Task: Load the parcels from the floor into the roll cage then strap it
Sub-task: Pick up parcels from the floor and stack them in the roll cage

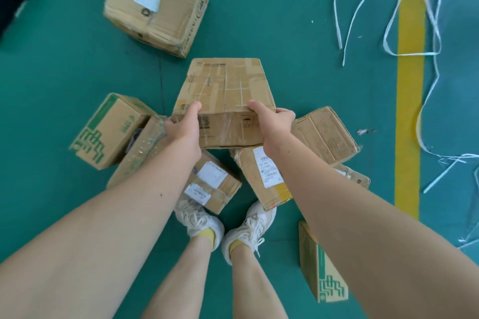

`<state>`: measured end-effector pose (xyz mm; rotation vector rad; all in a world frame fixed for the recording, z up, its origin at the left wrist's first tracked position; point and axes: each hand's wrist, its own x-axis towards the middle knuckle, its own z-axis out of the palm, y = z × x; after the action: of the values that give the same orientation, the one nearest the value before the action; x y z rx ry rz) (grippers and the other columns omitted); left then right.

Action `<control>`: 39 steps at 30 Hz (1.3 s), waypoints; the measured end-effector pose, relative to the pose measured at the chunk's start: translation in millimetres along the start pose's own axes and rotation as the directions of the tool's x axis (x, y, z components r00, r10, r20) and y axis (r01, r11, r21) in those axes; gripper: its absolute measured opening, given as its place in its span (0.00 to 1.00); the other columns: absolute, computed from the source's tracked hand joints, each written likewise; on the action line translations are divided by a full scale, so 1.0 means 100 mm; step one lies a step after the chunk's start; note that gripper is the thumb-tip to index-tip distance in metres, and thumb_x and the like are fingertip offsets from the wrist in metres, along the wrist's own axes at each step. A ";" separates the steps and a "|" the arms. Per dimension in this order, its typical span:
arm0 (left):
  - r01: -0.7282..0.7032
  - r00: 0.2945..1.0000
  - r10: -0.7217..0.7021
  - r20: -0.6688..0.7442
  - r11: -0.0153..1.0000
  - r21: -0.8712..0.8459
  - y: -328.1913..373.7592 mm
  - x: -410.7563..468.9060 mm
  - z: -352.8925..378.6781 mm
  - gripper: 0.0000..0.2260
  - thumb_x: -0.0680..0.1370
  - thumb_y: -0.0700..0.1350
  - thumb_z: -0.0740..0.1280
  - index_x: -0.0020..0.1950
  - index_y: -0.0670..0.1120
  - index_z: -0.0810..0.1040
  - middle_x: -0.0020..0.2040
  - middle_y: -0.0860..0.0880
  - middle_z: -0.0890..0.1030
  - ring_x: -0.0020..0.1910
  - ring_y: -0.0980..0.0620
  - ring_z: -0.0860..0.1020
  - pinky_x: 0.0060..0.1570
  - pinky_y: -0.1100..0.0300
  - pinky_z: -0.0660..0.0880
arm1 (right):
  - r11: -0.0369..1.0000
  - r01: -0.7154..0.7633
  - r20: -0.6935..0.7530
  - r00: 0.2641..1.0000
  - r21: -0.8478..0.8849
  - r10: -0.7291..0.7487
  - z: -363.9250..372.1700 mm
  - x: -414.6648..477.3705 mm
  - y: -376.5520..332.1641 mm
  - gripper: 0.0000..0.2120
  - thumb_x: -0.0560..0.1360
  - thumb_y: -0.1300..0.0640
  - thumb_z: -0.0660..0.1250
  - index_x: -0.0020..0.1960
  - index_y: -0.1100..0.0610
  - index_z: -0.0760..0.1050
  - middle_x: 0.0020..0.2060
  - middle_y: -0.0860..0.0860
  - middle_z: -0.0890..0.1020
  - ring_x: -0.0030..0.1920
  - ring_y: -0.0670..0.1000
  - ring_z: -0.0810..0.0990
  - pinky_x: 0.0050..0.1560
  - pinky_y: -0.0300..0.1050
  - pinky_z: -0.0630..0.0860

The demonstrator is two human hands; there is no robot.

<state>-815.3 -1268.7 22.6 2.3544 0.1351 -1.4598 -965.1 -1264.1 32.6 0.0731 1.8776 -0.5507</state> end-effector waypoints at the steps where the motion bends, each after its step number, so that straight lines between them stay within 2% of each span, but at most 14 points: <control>1: 0.002 1.000 -0.002 0.001 1.000 0.015 0.05 -0.13 -0.10 0.55 0.47 0.67 0.70 0.74 0.61 0.60 0.72 0.50 0.67 0.64 0.40 0.73 0.57 0.37 0.73 | 1.000 0.002 -0.007 1.000 -0.013 -0.003 -0.01 -0.17 -0.02 0.36 0.67 0.46 0.77 0.66 0.53 0.61 0.55 0.51 0.73 0.58 0.56 0.75 0.63 0.57 0.75; 4: -0.026 1.000 0.026 0.000 0.999 0.026 0.19 -0.58 -0.41 0.53 0.47 0.69 0.70 0.72 0.62 0.62 0.71 0.49 0.67 0.63 0.39 0.74 0.55 0.37 0.74 | 0.998 0.024 -0.030 0.999 -0.056 -0.025 -0.06 -0.75 -0.14 0.40 0.69 0.45 0.74 0.75 0.50 0.59 0.60 0.50 0.73 0.61 0.55 0.73 0.64 0.56 0.72; 8: -0.065 0.998 0.065 0.022 0.998 0.013 0.47 -1.26 -0.80 0.47 0.53 0.66 0.72 0.71 0.58 0.64 0.70 0.47 0.66 0.60 0.40 0.74 0.54 0.39 0.77 | 1.000 0.017 0.014 1.000 0.014 -0.017 -0.18 -1.52 -0.38 0.20 0.71 0.49 0.72 0.61 0.53 0.73 0.50 0.51 0.80 0.46 0.52 0.79 0.42 0.45 0.75; 11: -0.073 0.997 0.074 0.018 0.996 -0.055 0.60 -1.71 -1.12 0.45 0.50 0.66 0.72 0.66 0.58 0.67 0.67 0.46 0.70 0.56 0.40 0.77 0.50 0.41 0.78 | 1.000 0.001 0.108 0.994 -0.001 -0.001 -0.31 -2.12 -0.57 0.20 0.71 0.49 0.74 0.59 0.55 0.74 0.48 0.53 0.82 0.42 0.51 0.81 0.34 0.42 0.75; 14: -0.135 0.991 0.136 -0.003 0.986 -0.100 0.69 -2.18 -1.49 0.42 0.55 0.64 0.73 0.67 0.55 0.68 0.65 0.46 0.72 0.54 0.42 0.76 0.50 0.43 0.79 | 0.997 0.012 0.179 0.984 -0.072 0.001 -0.48 -2.69 -0.69 0.23 0.71 0.47 0.75 0.59 0.57 0.73 0.51 0.54 0.81 0.44 0.51 0.80 0.38 0.44 0.74; 16: -0.181 0.984 0.180 -0.021 0.975 -0.126 0.70 -2.51 -1.74 0.35 0.61 0.61 0.73 0.64 0.52 0.70 0.64 0.45 0.72 0.53 0.44 0.76 0.48 0.48 0.79 | 0.993 0.041 0.209 0.978 -0.106 -0.018 -0.61 -3.07 -0.75 0.21 0.72 0.47 0.75 0.56 0.57 0.72 0.47 0.53 0.80 0.41 0.50 0.78 0.37 0.44 0.74; 20: -0.214 0.977 0.213 -0.028 0.956 -0.200 0.64 -3.10 -2.20 0.31 0.67 0.59 0.74 0.65 0.51 0.69 0.63 0.46 0.70 0.53 0.44 0.75 0.32 0.57 0.72 | 0.979 0.126 0.287 0.955 -0.162 -0.076 -0.82 -3.76 -0.81 0.18 0.72 0.46 0.74 0.54 0.56 0.73 0.43 0.52 0.79 0.40 0.50 0.78 0.36 0.44 0.73; 22: -0.231 0.973 0.224 -0.055 0.945 -0.232 0.58 -3.36 -2.40 0.30 0.68 0.59 0.74 0.66 0.51 0.70 0.63 0.45 0.70 0.54 0.44 0.74 0.36 0.56 0.73 | 0.967 0.178 0.315 0.942 -0.182 -0.114 -0.91 -4.10 -0.82 0.17 0.72 0.46 0.74 0.53 0.56 0.74 0.43 0.52 0.80 0.40 0.50 0.79 0.36 0.43 0.73; 24: -0.252 0.968 0.239 -0.080 0.926 -0.280 0.53 -3.61 -2.62 0.31 0.66 0.60 0.74 0.65 0.51 0.71 0.64 0.45 0.70 0.54 0.44 0.75 0.48 0.50 0.78 | 0.952 0.233 0.352 0.924 -0.198 -0.153 -0.97 -4.40 -0.82 0.16 0.72 0.46 0.74 0.52 0.55 0.74 0.43 0.52 0.79 0.40 0.50 0.79 0.36 0.43 0.73; 26: -0.272 0.962 0.255 -0.095 0.903 -0.334 0.50 -3.82 -2.84 0.31 0.67 0.60 0.74 0.65 0.51 0.70 0.65 0.45 0.69 0.54 0.44 0.74 0.54 0.47 0.77 | 0.931 0.298 0.400 0.896 -0.213 -0.195 -1.03 -4.72 -0.84 0.15 0.73 0.47 0.73 0.50 0.55 0.73 0.43 0.52 0.79 0.41 0.50 0.78 0.35 0.44 0.72; 29: -0.309 0.951 0.280 -0.131 0.860 -0.406 0.48 -4.11 -3.17 0.33 0.69 0.59 0.74 0.70 0.51 0.67 0.67 0.46 0.66 0.53 0.46 0.69 0.51 0.49 0.72 | 0.896 0.386 0.469 0.847 -0.220 -0.250 -1.04 -5.15 -0.87 0.15 0.74 0.47 0.73 0.50 0.55 0.72 0.44 0.51 0.79 0.41 0.49 0.77 0.34 0.44 0.69; 34: -0.364 0.930 0.309 -0.198 0.702 -0.612 0.39 -4.49 -3.79 0.37 0.59 0.62 0.74 0.65 0.53 0.69 0.64 0.45 0.70 0.54 0.42 0.76 0.55 0.41 0.77 | 0.812 0.546 0.609 0.721 -0.207 -0.330 -0.88 -5.83 -0.87 0.22 0.72 0.47 0.74 0.60 0.56 0.73 0.49 0.52 0.81 0.43 0.50 0.79 0.34 0.43 0.70; 37: -0.384 0.923 0.282 -0.262 0.622 -0.682 0.29 -4.65 -4.21 0.37 0.63 0.61 0.75 0.68 0.53 0.67 0.65 0.45 0.69 0.56 0.42 0.75 0.56 0.41 0.77 | 0.758 0.621 0.682 0.644 -0.200 -0.347 -0.70 -6.25 -0.78 0.19 0.71 0.47 0.75 0.56 0.56 0.75 0.49 0.53 0.82 0.44 0.51 0.80 0.36 0.44 0.72; 39: -0.394 0.919 0.266 -0.292 0.567 -0.723 0.23 -4.72 -4.52 0.39 0.61 0.62 0.75 0.69 0.53 0.67 0.65 0.45 0.68 0.56 0.42 0.75 0.55 0.41 0.77 | 0.732 0.653 0.732 0.594 -0.196 -0.334 -0.53 -6.50 -0.68 0.21 0.71 0.47 0.76 0.57 0.57 0.75 0.49 0.54 0.82 0.45 0.52 0.81 0.38 0.44 0.75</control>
<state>-644.1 -1077.8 624.1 1.6296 0.2777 -0.7826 -788.4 -1165.5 656.1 -0.9131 1.2362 -0.4220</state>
